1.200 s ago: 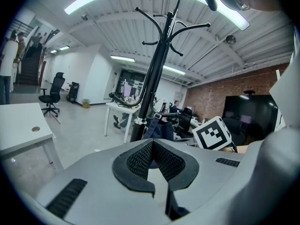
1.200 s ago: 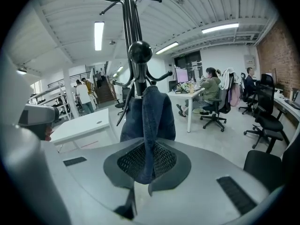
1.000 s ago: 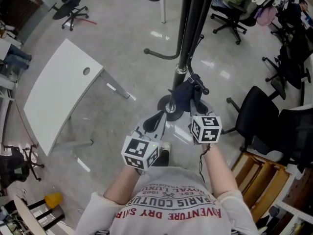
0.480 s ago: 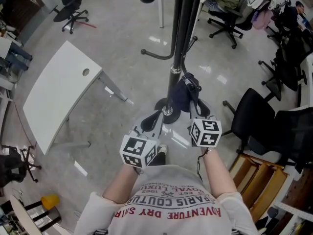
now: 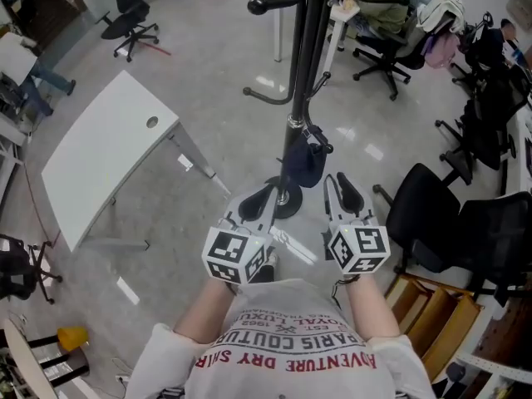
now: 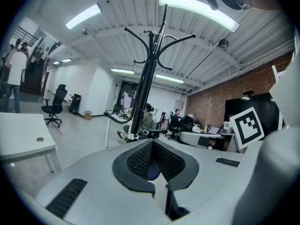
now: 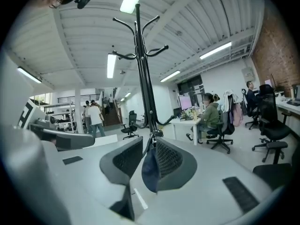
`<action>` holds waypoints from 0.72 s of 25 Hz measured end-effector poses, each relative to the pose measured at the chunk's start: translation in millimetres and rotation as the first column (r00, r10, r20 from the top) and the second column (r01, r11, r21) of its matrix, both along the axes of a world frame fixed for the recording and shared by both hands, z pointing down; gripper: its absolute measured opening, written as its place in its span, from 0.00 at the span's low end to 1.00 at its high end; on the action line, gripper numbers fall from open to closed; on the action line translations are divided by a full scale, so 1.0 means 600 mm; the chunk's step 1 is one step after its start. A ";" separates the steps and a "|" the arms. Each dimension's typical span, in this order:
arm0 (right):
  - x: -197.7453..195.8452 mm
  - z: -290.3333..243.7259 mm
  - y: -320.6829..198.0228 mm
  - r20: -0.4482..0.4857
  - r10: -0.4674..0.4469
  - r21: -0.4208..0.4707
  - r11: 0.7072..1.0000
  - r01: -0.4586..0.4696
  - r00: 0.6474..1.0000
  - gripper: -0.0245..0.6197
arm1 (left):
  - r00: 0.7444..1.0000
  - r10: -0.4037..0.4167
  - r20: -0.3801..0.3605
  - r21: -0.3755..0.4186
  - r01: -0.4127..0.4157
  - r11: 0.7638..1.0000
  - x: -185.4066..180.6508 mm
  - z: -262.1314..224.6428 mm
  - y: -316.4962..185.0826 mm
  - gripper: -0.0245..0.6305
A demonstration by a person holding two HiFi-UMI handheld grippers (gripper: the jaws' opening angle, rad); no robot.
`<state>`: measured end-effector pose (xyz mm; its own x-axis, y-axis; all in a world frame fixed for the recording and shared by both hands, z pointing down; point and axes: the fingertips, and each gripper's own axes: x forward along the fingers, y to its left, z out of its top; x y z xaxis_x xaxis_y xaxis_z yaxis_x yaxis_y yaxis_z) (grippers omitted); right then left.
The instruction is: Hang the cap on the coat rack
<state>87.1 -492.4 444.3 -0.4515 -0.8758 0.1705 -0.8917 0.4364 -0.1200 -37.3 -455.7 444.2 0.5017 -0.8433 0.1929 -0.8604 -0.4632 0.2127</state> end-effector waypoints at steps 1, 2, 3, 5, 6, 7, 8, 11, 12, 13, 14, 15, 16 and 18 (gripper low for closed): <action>0.004 -0.012 0.011 -0.002 0.007 0.029 1.000 -0.007 1.000 0.15 | 1.000 -0.001 0.000 0.015 0.001 1.000 0.003 -0.009 0.005 0.04; 0.009 -0.023 0.022 -0.006 0.014 0.056 0.998 -0.014 1.000 0.12 | 1.000 0.000 0.002 0.031 0.000 1.000 0.006 -0.017 0.011 0.05; 0.012 -0.033 0.033 -0.009 0.018 0.079 0.997 -0.017 1.000 0.11 | 1.000 0.002 0.007 0.047 -0.003 0.999 0.010 -0.025 0.016 0.05; 0.016 -0.050 0.050 -0.012 0.017 0.111 0.994 -0.016 1.000 0.09 | 1.000 0.005 0.022 0.081 -0.007 0.997 0.014 -0.040 0.027 0.05; 0.016 -0.059 0.059 -0.015 0.015 0.125 0.992 -0.013 1.000 0.08 | 1.000 0.004 0.028 0.097 -0.007 0.995 0.014 -0.047 0.033 0.05; 0.016 -0.068 0.067 -0.019 0.013 0.138 0.990 -0.010 1.000 0.08 | 1.000 0.001 0.030 0.112 -0.004 0.994 0.013 -0.055 0.038 0.05; 0.015 -0.076 0.075 -0.025 0.010 0.150 0.989 -0.006 1.000 0.07 | 1.000 -0.002 0.029 0.125 -0.001 0.992 0.013 -0.063 0.042 0.05; 0.021 -0.089 0.093 -0.030 0.005 0.167 0.986 0.000 1.000 0.06 | 1.000 -0.010 0.021 0.152 0.007 0.988 0.016 -0.083 0.052 0.05; 0.024 -0.091 0.097 -0.030 0.006 0.167 0.986 0.000 1.000 0.06 | 1.000 -0.012 0.019 0.157 0.008 0.987 0.018 -0.087 0.054 0.05; 0.027 -0.092 0.101 -0.031 0.006 0.166 0.986 -0.001 1.000 0.06 | 1.000 -0.013 0.018 0.161 0.010 0.987 0.020 -0.091 0.056 0.05; 0.029 -0.094 0.105 -0.032 0.006 0.167 0.986 -0.001 0.999 0.06 | 1.000 -0.014 0.017 0.165 0.011 0.986 0.021 -0.094 0.058 0.05; 0.031 -0.095 0.109 -0.035 0.006 0.168 0.986 0.000 0.999 0.06 | 1.000 -0.016 0.016 0.167 0.014 0.986 0.022 -0.096 0.060 0.05; 0.032 -0.097 0.112 -0.038 0.005 0.170 0.985 0.001 0.999 0.06 | 1.000 -0.018 0.015 0.167 0.015 0.986 0.023 -0.096 0.062 0.05; 0.034 -0.097 0.119 -0.041 0.004 0.173 0.985 0.003 0.999 0.06 | 1.000 -0.019 0.015 0.164 0.016 0.986 0.026 -0.092 0.065 0.05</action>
